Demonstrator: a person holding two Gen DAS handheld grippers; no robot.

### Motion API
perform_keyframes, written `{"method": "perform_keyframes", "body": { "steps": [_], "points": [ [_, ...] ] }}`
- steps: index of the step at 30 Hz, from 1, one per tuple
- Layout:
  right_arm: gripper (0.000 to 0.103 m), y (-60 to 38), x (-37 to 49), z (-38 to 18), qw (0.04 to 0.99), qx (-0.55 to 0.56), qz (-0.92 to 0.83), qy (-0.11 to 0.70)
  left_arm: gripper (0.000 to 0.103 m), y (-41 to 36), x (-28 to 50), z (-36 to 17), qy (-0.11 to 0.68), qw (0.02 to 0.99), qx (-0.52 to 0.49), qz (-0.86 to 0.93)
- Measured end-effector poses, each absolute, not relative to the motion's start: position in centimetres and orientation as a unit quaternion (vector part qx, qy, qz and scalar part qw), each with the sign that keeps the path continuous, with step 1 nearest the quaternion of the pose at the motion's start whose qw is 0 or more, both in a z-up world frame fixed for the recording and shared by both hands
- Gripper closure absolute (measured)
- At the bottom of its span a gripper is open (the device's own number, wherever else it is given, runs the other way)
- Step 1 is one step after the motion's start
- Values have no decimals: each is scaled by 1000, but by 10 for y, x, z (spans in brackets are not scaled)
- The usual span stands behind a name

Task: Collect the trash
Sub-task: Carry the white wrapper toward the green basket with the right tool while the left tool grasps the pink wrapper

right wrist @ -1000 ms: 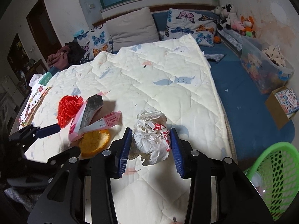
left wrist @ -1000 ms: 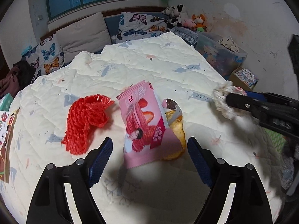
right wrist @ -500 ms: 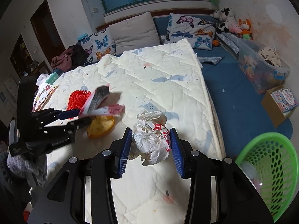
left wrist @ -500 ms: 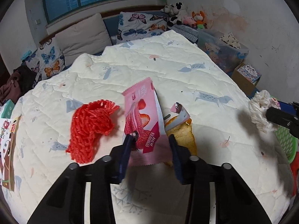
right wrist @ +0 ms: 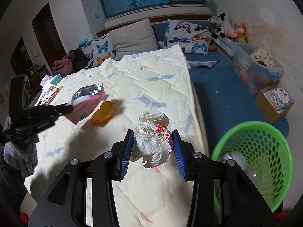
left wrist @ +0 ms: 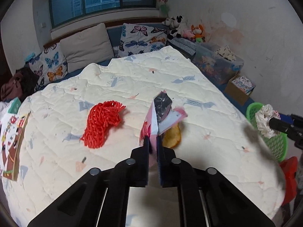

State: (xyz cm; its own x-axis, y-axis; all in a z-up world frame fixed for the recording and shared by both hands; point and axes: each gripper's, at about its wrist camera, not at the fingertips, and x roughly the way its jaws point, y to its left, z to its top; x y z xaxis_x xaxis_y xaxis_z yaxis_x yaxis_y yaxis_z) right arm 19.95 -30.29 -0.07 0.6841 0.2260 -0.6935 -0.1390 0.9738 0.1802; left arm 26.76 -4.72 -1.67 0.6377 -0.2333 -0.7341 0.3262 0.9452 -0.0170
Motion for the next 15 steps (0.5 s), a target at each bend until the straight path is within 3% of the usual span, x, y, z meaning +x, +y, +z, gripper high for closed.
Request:
{"method": "perform_keyframes", "body": {
  "steps": [15],
  "points": [
    [61, -388, 140, -13, 914, 73, 6, 400, 98, -60, 220, 28, 360, 908, 28, -214]
  ]
}}
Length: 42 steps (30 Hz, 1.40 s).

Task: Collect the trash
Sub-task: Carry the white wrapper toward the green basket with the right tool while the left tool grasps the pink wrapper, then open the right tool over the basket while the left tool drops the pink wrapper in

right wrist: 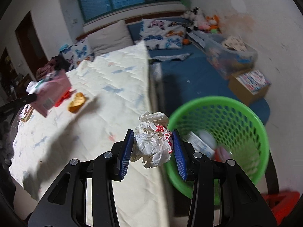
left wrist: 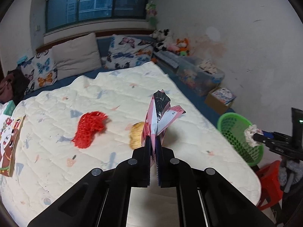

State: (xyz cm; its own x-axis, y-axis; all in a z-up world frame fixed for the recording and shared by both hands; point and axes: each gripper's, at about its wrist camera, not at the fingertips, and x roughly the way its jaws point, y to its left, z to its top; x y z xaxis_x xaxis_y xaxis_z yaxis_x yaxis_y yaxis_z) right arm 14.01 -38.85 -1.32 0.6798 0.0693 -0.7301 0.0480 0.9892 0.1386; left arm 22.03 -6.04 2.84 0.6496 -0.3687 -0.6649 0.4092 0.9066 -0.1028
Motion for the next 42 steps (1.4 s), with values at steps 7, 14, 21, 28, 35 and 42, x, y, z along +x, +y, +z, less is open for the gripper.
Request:
{"method": "perform_keyframes", "body": {
  "steps": [7, 14, 21, 28, 35, 42],
  "points": [
    [61, -442, 124, -30, 904, 87, -63, 413, 98, -102, 202, 42, 349, 896, 42, -271],
    [56, -476, 111, -45, 897, 123, -90, 416, 98, -155, 194, 39, 354, 876, 66, -322],
    [50, -494, 95, -46, 897, 149, -104, 402, 98, -217, 189, 30, 368, 850, 88, -367],
    [45, -507, 65, -41, 899, 167, -116, 387, 98, -283, 182, 10, 387, 819, 122, -406],
    [42, -517, 34, -42, 897, 176, -139, 381, 98, -335, 181, -11, 409, 791, 134, -434],
    [40, -519, 13, -42, 896, 185, -155, 373, 98, -376, 186, -30, 439, 771, 126, -445]
  ]
}}
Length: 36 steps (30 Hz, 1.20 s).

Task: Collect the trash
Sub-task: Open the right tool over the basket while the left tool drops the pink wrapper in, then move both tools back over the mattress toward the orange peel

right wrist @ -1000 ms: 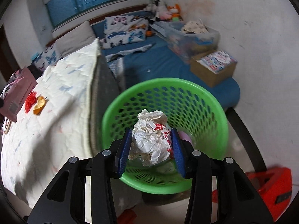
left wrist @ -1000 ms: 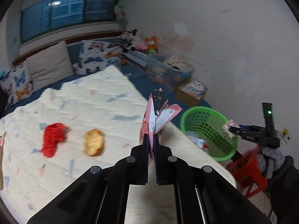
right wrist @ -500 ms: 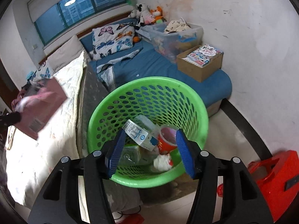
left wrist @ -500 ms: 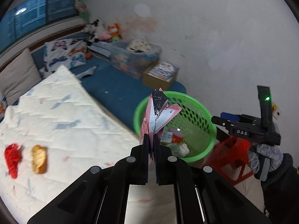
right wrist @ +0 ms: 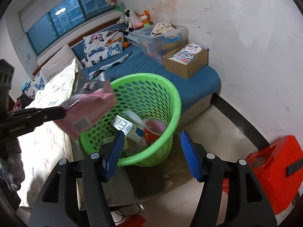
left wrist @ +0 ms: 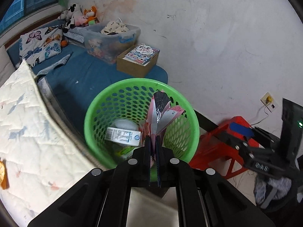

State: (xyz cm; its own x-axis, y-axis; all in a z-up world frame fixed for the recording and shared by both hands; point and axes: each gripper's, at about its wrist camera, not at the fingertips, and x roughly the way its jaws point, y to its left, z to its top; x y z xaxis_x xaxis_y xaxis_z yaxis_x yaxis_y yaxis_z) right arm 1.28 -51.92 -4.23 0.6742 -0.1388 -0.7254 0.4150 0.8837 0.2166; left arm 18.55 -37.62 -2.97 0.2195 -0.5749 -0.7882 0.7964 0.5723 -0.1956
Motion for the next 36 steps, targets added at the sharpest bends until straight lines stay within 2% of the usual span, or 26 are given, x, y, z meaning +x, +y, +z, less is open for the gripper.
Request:
{"method": "perform_keyframes", "body": {
  "steps": [4, 9, 13, 15, 19, 22, 36],
  "points": [
    [40, -522, 4, -41, 896, 194, -158, 367, 97, -393, 187, -39, 458, 755, 115, -455],
    [40, -523, 2, -40, 896, 198, -159, 364, 75, -404, 184, -47, 469, 745, 94, -465],
    [40, -522, 0, -37, 898, 200, -155, 359, 73, -402, 179, -50, 474, 742, 94, -465],
    [40, -521, -1, -36, 899, 198, -153, 358, 65, -394, 179, -46, 468, 750, 96, -458],
    [39, -515, 2, -32, 903, 195, -144, 354, 63, -371, 181, -36, 455, 765, 94, -446],
    [37, -507, 8, -29, 906, 195, -131, 350, 56, -349, 181, -28, 444, 782, 96, -427],
    [31, -452, 58, -16, 918, 155, -59, 360, 48, -231, 193, -15, 427, 841, 56, -328]
  ]
}}
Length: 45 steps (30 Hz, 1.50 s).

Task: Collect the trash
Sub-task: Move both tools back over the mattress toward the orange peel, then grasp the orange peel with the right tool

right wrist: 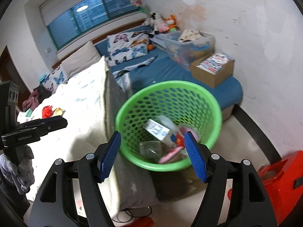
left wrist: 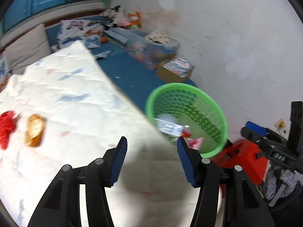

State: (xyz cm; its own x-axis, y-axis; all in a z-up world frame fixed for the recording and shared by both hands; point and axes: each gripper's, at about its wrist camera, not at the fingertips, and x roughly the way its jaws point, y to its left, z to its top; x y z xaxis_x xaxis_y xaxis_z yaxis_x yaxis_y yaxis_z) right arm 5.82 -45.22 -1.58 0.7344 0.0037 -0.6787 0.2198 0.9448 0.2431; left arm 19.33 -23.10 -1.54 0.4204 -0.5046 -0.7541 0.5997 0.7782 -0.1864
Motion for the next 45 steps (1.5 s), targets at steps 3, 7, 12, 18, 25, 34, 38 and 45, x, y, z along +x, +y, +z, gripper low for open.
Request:
{"method": "perform_keyframes", "body": {
  "steps": [3, 7, 12, 18, 25, 34, 38, 45],
  "points": [
    [31, -438, 72, -16, 918, 147, -39, 367, 48, -200, 199, -14, 425, 851, 45, -305],
    [31, -411, 96, -16, 918, 132, -5, 375, 48, -161, 205, -10, 420, 866, 30, -269],
    [31, -371, 119, -13, 918, 109, 38, 380, 48, -106, 218, -8, 419, 882, 5, -215],
    [31, -323, 152, -15, 912, 84, 91, 392, 48, -51, 231, -10, 424, 891, -16, -161],
    [32, -267, 188, -17, 903, 55, 139, 402, 48, -3, 236, -9, 420, 900, -35, -113],
    [32, -204, 239, -36, 882, 12, 200, 427, 47, 38, 236, -12, 423, 900, -61, -80],
    [32, -185, 260, -49, 873, -22, 220, 435, 47, 51, 239, -15, 427, 899, -72, -69],
    [32, -163, 294, -72, 851, -92, 253, 451, 46, 68, 247, -24, 435, 895, -79, -55]
  ]
}}
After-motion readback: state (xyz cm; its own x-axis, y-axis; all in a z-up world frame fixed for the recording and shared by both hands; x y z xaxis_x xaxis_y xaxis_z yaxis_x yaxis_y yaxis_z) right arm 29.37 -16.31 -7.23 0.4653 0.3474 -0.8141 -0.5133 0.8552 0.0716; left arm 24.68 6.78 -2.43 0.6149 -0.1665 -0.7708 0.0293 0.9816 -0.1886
